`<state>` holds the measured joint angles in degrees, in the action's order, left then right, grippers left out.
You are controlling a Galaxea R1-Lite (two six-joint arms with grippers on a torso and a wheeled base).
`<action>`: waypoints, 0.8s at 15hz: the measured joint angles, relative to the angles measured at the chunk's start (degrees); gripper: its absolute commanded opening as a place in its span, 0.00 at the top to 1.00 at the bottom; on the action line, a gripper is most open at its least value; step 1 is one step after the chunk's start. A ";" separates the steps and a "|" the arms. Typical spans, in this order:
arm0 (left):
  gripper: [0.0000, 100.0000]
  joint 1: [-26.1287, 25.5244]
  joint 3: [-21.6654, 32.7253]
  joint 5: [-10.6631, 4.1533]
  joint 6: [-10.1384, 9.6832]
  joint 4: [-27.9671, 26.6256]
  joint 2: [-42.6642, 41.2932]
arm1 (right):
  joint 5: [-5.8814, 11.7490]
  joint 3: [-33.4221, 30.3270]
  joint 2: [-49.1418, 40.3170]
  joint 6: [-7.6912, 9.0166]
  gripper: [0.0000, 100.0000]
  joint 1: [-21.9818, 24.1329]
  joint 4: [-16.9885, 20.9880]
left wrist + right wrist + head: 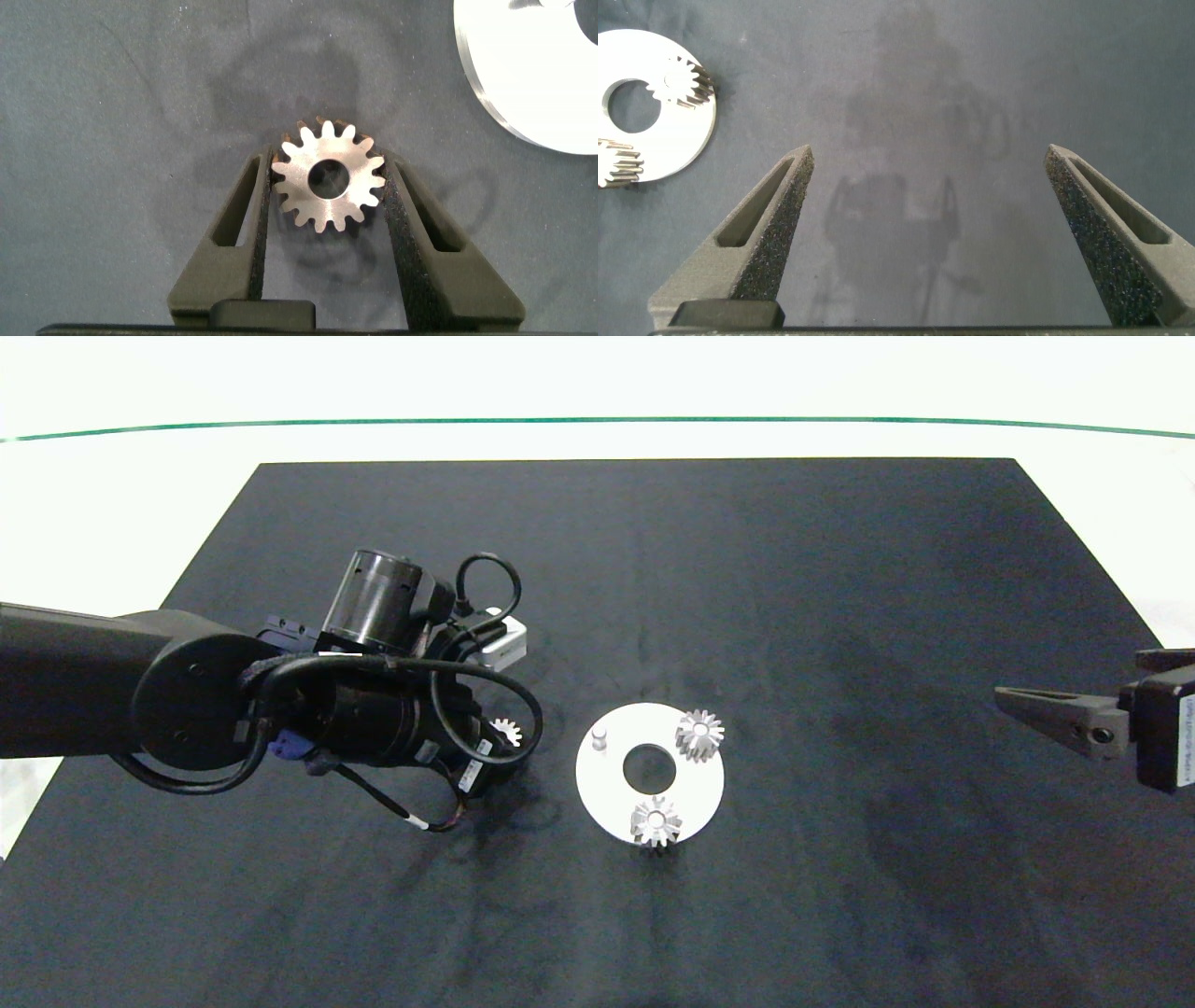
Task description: Install three planetary gears onto the carrier pins
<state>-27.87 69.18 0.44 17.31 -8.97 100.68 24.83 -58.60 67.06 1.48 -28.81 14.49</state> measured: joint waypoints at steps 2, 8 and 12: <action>0.70 0.09 -0.37 0.02 -0.01 0.22 -0.02 | -0.06 0.00 0.00 0.00 0.00 0.00 0.00; 0.75 -0.99 3.19 -0.04 0.41 -0.69 -1.43 | -0.11 0.00 -0.15 0.00 0.00 0.01 0.00; 0.75 -5.73 6.80 -0.82 0.35 -3.79 -2.12 | -0.09 0.00 -0.33 0.00 0.00 0.06 0.02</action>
<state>-33.60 75.98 -0.38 17.66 -12.76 98.56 24.75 -58.60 66.73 1.48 -28.75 14.52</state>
